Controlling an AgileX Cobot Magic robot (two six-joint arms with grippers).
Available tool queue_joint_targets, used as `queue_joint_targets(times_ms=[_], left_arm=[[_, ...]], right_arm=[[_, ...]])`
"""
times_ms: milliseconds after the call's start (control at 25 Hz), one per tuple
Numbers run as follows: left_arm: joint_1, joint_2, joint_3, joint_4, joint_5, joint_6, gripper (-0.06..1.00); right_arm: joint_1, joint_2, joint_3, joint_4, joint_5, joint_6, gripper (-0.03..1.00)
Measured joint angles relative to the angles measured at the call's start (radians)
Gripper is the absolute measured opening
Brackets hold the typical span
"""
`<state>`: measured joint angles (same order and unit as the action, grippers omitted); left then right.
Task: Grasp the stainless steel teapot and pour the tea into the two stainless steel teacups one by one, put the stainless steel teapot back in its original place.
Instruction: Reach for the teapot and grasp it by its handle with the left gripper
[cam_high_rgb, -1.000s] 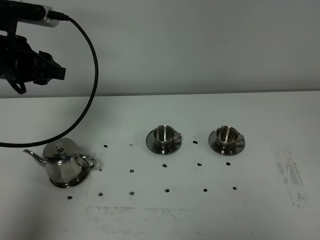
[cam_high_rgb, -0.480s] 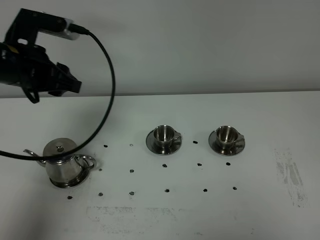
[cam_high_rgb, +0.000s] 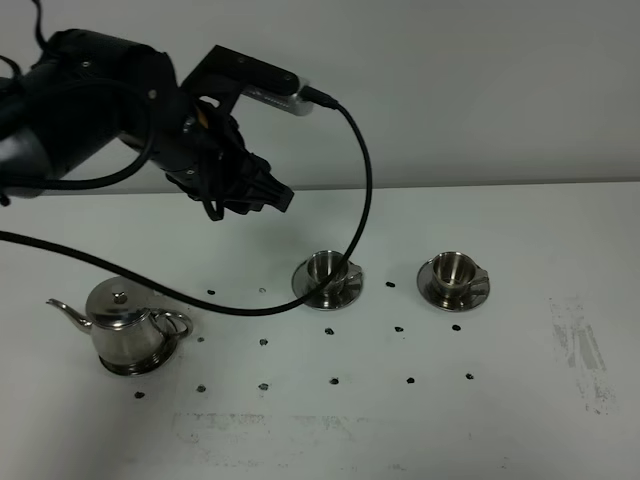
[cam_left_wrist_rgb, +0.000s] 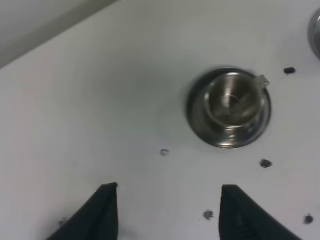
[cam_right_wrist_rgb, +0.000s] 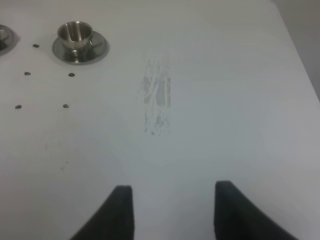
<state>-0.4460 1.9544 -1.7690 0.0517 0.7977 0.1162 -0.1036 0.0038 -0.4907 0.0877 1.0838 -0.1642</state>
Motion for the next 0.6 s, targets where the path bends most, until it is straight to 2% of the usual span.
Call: queue_joint_targets(times_ms=[160, 400, 600], left_arm=[[-0.033, 0.077, -0.075, 0.005, 0.021, -0.054, 0.51], [-0.052, 0.146, -0.079, 0.019, 0.060, -0.070, 0.51], [-0.052, 0.153, -0.079, 0.100, 0.116, -0.080, 0.51]], right_arm=[[0.000, 0.000, 0.000, 0.000, 0.000, 0.001, 0.39], [0.000, 0.000, 0.000, 0.000, 0.000, 0.001, 0.39], [0.000, 0.000, 0.000, 0.000, 0.000, 0.001, 0.39]])
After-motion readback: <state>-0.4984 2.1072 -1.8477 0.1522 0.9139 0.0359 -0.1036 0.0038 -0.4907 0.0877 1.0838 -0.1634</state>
